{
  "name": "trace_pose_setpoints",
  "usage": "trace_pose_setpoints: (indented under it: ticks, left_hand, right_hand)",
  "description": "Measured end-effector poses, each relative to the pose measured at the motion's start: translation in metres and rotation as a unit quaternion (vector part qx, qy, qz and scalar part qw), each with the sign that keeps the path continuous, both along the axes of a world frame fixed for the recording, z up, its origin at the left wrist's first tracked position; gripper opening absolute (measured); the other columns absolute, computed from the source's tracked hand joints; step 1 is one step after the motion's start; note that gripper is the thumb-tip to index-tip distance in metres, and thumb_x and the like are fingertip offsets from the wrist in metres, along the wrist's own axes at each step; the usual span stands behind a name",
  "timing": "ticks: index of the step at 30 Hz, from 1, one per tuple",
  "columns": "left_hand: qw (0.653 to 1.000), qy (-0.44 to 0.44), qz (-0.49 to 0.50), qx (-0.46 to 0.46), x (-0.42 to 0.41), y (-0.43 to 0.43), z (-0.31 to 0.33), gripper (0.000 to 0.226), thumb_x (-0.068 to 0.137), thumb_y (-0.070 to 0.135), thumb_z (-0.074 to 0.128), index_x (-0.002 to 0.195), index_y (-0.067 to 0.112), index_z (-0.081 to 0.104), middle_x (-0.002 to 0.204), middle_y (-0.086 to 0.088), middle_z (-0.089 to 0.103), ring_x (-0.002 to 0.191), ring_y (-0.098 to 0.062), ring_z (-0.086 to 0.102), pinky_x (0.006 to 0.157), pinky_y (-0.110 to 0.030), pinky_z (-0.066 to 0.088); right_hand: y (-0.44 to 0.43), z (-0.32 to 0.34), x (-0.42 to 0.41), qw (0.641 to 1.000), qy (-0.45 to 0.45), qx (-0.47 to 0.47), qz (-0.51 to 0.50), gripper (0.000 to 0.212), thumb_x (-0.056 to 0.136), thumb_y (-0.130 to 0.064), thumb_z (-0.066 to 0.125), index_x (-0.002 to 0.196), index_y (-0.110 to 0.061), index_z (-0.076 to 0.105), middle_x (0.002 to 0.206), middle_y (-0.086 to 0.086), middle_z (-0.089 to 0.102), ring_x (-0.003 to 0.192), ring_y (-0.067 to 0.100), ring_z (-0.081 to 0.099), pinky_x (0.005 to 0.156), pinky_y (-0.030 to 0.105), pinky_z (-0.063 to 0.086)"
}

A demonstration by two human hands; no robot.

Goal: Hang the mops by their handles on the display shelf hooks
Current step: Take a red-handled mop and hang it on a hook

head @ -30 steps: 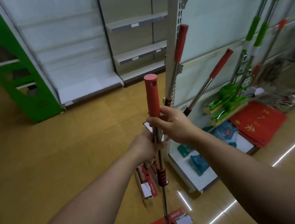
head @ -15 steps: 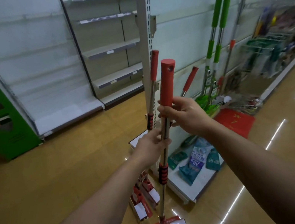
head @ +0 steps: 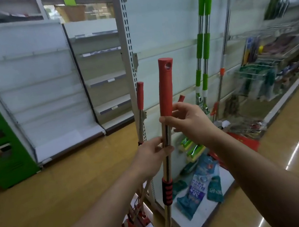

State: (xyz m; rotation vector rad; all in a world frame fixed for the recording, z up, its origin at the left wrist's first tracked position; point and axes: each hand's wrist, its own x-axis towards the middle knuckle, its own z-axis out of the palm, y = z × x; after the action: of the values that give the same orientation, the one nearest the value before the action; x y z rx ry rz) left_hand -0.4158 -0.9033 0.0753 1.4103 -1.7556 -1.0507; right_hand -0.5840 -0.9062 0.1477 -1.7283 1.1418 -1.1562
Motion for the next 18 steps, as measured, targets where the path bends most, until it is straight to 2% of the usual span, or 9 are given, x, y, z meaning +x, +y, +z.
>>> trace_pose_setpoints:
  ticks: [1,3,5,8,11,15,18]
  left_hand:
    - [1.000,-0.002,0.005,-0.006,-0.009,-0.001,0.003,0.022,0.095,0.045,0.065,0.116,0.039,0.070,0.108,0.008,0.077,0.106,-0.011,0.071,0.100,-0.046,0.056]
    - [1.000,0.001,0.018,-0.013,-0.027,-0.002,0.010,0.022,0.094,0.046,0.066,0.115,0.041,0.070,0.109,0.010,0.077,0.106,-0.011,0.072,0.099,-0.046,0.056]
    - [0.999,0.000,0.029,-0.018,-0.045,-0.003,0.018,0.020,0.096,0.043,0.066,0.115,0.039,0.070,0.109,0.009,0.077,0.105,-0.010,0.072,0.099,-0.044,0.057]
    - [0.999,-0.004,0.045,-0.031,-0.070,-0.004,0.031,0.011,0.096,0.042,0.066,0.107,0.039,0.070,0.102,0.008,0.077,0.100,-0.011,0.072,0.097,-0.044,0.058]
    - [0.997,-0.004,0.061,-0.036,-0.091,-0.003,0.042,0.007,0.096,0.042,0.066,0.101,0.039,0.069,0.101,0.004,0.077,0.100,-0.014,0.073,0.096,-0.046,0.058]
    - [0.996,-0.002,0.068,-0.050,-0.116,-0.004,0.060,0.008,0.096,0.041,0.066,0.103,0.037,0.070,0.100,0.003,0.077,0.096,-0.015,0.074,0.091,-0.044,0.060]
    - [0.996,0.003,0.069,-0.056,-0.132,-0.009,0.075,0.011,0.098,0.039,0.066,0.107,0.035,0.070,0.099,-0.009,0.077,0.092,-0.026,0.074,0.085,-0.043,0.061]
  right_hand:
    - [-0.003,0.003,-0.009,1.000,0.002,-0.007,0.005,0.019,0.092,-0.030,0.077,0.108,-0.023,0.071,0.096,-0.006,0.077,0.087,0.006,0.074,0.076,0.023,0.056]
    - [-0.010,0.010,-0.028,1.000,0.008,-0.016,0.011,0.014,0.091,-0.033,0.077,0.103,-0.028,0.072,0.097,-0.002,0.078,0.091,0.017,0.075,0.077,0.033,0.062]
    - [-0.017,0.017,-0.047,0.999,0.004,-0.022,0.025,0.015,0.091,-0.035,0.077,0.103,-0.026,0.074,0.096,0.001,0.079,0.092,0.025,0.076,0.083,0.040,0.064]
    - [-0.026,0.027,-0.074,0.998,-0.009,-0.022,0.049,0.020,0.091,-0.037,0.077,0.104,-0.021,0.075,0.092,0.000,0.080,0.091,0.021,0.077,0.083,0.040,0.064]
    - [-0.035,0.037,-0.094,0.997,-0.012,-0.024,0.073,0.015,0.092,-0.035,0.076,0.101,-0.023,0.074,0.092,0.002,0.079,0.093,0.025,0.077,0.081,0.040,0.063]
    - [-0.049,0.052,-0.116,0.994,-0.010,-0.043,0.100,0.014,0.093,-0.035,0.075,0.101,-0.023,0.074,0.092,0.002,0.078,0.091,0.024,0.077,0.078,0.040,0.064]
    - [-0.061,0.062,-0.130,0.993,-0.014,-0.055,0.108,0.018,0.093,-0.036,0.074,0.103,-0.022,0.074,0.095,0.003,0.078,0.093,0.025,0.076,0.080,0.044,0.065]
